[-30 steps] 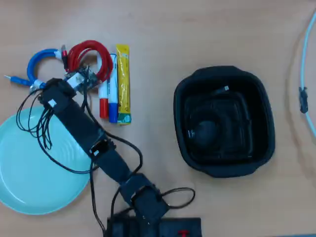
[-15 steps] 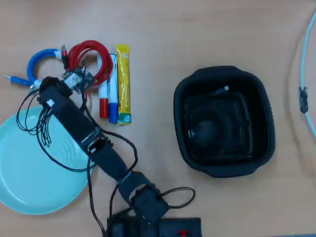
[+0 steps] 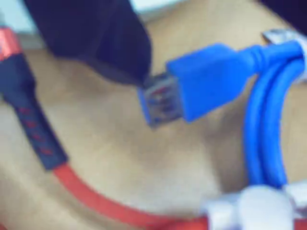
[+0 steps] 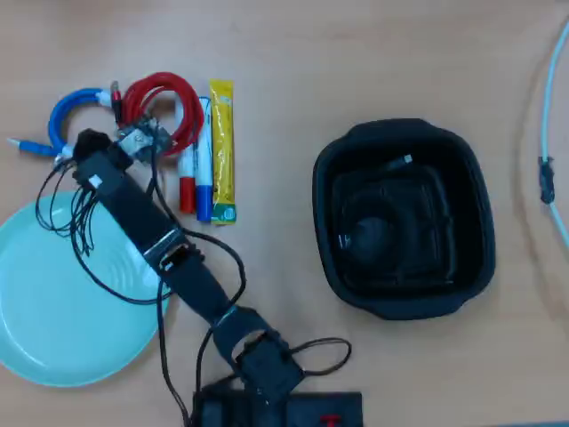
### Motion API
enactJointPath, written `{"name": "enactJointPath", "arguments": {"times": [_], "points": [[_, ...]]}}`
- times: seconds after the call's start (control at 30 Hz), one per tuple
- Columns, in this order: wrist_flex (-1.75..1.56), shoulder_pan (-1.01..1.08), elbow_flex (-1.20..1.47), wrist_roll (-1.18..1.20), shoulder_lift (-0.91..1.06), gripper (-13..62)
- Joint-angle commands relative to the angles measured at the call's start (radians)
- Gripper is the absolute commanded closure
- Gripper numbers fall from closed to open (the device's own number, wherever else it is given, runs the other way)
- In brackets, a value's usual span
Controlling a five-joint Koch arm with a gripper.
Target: Put a black charging cable in a black bowl and put a red charging cable in a green bowl
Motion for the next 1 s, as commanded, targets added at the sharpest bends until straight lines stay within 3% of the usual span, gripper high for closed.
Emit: {"name": "enactJointPath", "arguments": {"times": [0.0,0.27,0.77,0.97], "points": [[0.109,0.057,-0.087,0.048,0.025,-2.1],[0.141,0.155,-0.100,0.287,0.025,-2.1],[0.057,0.155,-0.106,0.410,0.029,-2.8],[0.029,0.150,-0.109,0.601,0.023,-2.2]]}}
